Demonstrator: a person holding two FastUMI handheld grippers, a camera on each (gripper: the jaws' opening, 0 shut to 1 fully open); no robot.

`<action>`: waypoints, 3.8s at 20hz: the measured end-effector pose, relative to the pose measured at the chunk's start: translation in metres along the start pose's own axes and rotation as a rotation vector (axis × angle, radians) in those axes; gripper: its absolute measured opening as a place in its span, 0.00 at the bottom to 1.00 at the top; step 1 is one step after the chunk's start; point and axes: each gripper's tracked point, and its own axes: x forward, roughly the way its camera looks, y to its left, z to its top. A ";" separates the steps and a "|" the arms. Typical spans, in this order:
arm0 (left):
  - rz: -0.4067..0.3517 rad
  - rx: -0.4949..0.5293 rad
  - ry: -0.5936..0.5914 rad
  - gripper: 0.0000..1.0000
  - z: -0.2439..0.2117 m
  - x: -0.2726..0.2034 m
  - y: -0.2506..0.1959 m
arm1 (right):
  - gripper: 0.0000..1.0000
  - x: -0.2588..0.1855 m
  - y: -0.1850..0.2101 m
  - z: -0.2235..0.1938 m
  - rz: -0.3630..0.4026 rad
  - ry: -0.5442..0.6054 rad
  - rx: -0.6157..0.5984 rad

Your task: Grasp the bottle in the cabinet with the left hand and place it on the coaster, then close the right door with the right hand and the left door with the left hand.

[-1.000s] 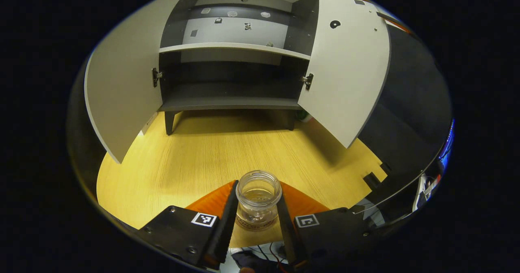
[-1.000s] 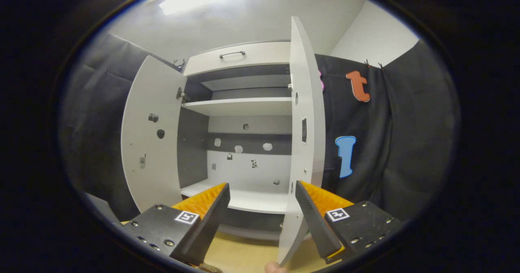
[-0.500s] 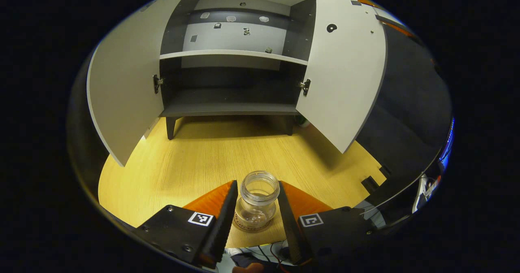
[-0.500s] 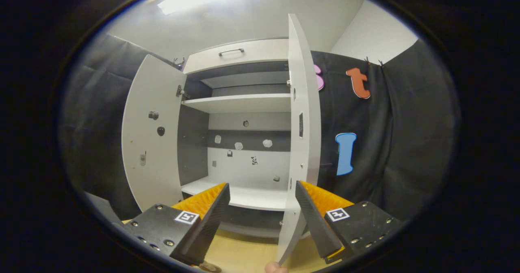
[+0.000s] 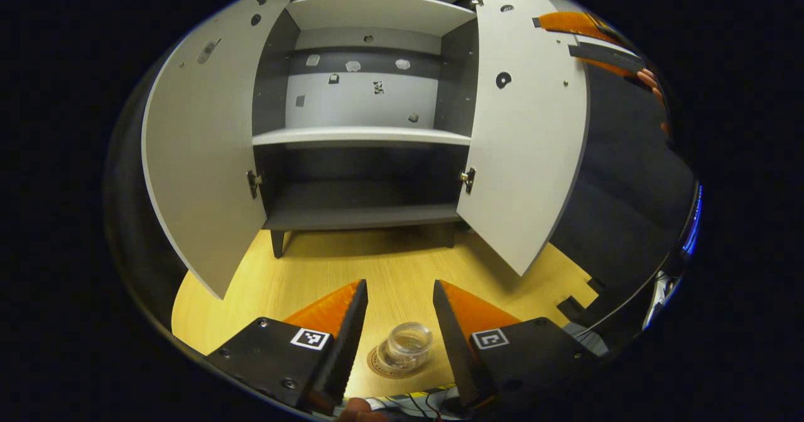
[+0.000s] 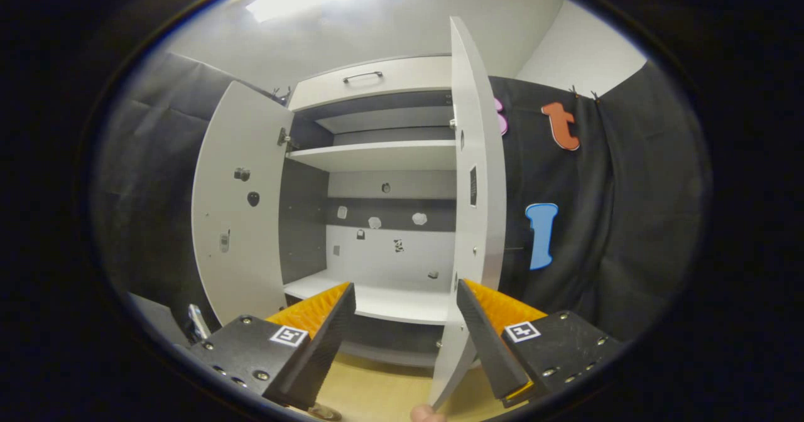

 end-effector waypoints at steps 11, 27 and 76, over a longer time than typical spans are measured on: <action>0.098 0.022 -0.293 1.00 0.154 -0.026 0.012 | 0.98 -0.016 -0.003 0.034 0.009 -0.121 -0.027; 0.119 0.008 -0.367 0.97 0.184 -0.051 0.014 | 0.97 -0.073 -0.138 0.085 -0.417 -0.301 -0.056; 0.508 -0.130 -0.413 0.97 0.160 -0.166 0.174 | 1.00 0.051 0.084 0.031 0.120 -0.056 0.079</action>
